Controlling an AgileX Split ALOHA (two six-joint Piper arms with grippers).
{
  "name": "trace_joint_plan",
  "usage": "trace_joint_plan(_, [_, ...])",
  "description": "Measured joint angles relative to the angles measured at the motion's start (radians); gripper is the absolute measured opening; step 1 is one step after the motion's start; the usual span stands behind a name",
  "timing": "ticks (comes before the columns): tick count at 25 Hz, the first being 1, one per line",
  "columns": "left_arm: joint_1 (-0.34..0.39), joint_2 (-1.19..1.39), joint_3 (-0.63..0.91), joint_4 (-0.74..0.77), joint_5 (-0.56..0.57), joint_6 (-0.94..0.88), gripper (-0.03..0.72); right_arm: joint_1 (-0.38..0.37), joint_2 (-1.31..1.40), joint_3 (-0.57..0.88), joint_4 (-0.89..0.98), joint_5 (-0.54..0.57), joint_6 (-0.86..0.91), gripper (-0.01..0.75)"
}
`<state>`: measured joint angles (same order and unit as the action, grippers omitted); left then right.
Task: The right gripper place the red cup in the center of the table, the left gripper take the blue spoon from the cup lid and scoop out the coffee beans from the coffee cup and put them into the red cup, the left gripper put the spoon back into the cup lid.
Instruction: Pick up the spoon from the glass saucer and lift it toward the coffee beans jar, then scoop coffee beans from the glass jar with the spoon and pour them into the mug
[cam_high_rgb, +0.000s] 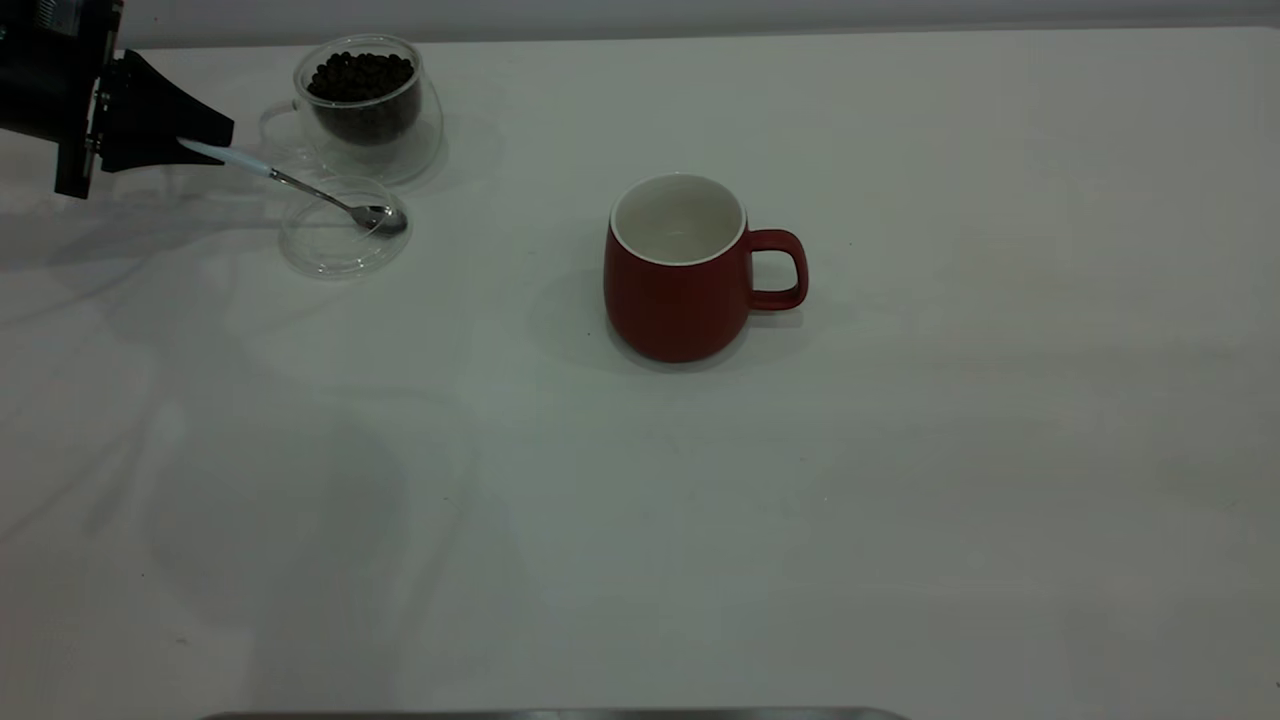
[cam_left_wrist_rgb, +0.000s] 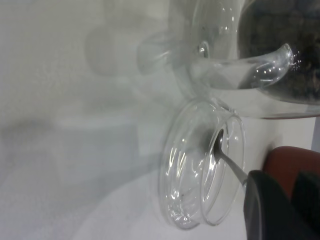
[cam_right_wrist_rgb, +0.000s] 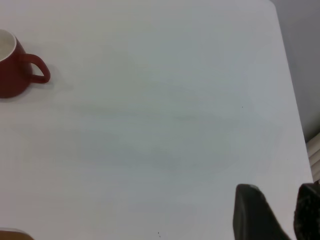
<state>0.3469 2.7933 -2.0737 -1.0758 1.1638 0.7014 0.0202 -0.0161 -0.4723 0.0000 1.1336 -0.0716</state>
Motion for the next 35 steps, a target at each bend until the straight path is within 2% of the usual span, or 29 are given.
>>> trace_joint_plan(10, [0.003,0.000,0.000,0.005,0.000,-0.025,0.123,0.000,0.000,0.000,0.000,0.000,0.000,0.239])
trace_joint_plan(19, [0.030,-0.065,-0.039,0.152,0.000,-0.102,0.123,0.000,0.000,0.000,0.000,0.000,0.000,0.239])
trace_joint_plan(25, [0.031,-0.086,-0.053,0.072,0.000,-0.103,0.123,0.000,0.000,0.000,0.000,0.000,0.000,0.239])
trace_joint_plan(35, [0.030,-0.146,-0.096,0.063,0.001,-0.191,0.123,0.000,0.000,0.000,0.000,0.000,0.000,0.239])
